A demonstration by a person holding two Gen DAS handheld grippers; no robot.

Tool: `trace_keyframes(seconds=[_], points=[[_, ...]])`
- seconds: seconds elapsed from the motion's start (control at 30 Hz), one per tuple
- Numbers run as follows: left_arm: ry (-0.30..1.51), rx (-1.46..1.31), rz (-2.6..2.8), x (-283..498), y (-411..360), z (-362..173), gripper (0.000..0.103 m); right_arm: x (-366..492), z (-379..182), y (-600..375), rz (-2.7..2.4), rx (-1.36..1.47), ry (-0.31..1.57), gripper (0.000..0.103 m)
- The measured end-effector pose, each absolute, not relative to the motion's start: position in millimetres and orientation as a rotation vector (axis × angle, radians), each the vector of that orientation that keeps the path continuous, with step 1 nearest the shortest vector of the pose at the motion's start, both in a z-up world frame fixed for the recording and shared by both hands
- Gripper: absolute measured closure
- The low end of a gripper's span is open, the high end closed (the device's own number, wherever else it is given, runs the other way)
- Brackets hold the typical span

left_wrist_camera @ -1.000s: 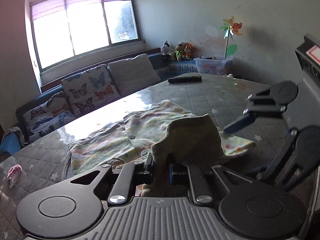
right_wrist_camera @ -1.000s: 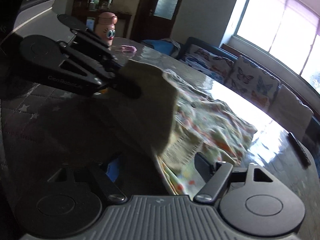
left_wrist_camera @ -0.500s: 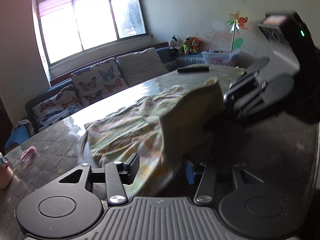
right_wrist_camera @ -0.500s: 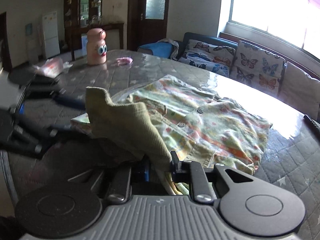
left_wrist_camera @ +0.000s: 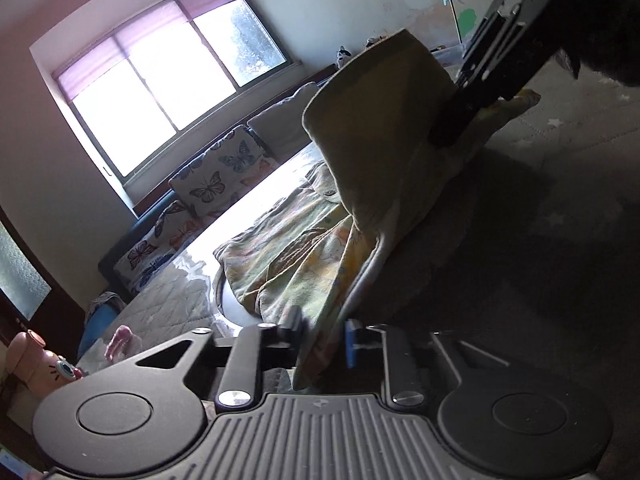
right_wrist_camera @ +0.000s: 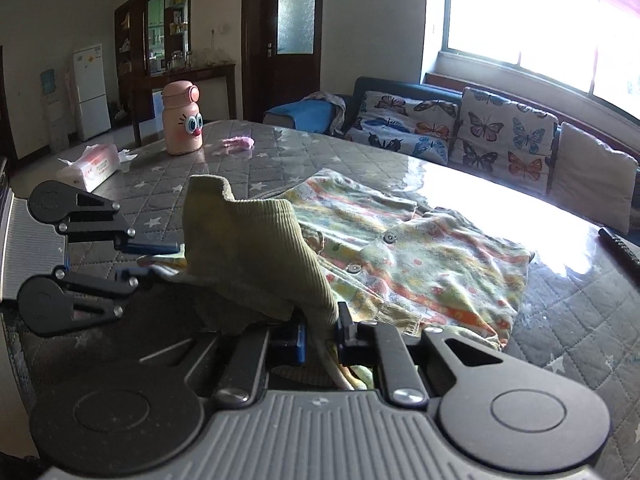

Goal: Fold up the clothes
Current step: 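Lift the hem with both grippers and fold it over the shirt body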

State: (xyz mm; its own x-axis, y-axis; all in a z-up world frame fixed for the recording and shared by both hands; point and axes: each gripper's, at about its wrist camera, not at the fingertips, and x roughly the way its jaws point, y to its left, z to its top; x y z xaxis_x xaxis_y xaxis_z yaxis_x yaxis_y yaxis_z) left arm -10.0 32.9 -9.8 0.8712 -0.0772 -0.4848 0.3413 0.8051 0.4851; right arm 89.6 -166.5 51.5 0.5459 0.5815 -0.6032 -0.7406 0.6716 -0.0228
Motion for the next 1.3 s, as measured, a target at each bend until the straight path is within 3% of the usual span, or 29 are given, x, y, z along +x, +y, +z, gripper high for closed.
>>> trace_keyframes(seconds=[0.6,1.03,1.3], points=[[0.463,0.417,-0.426,-119.7,27.5,65.8,0.096,-1.3,98.7,-230.0,0.9,-0.247,0.586,0.093],[0.414,0.341,-0.35,-50.8,46.5,82.4,0.096,55.0,119.6,-202.5,0.895,-0.294,0.524,0.093],[0.515,0.302,-0.275,37.2,64.1,57.1,0.096,138.4,98.5,-160.7,0.848,-0.318,0.592,0.093]])
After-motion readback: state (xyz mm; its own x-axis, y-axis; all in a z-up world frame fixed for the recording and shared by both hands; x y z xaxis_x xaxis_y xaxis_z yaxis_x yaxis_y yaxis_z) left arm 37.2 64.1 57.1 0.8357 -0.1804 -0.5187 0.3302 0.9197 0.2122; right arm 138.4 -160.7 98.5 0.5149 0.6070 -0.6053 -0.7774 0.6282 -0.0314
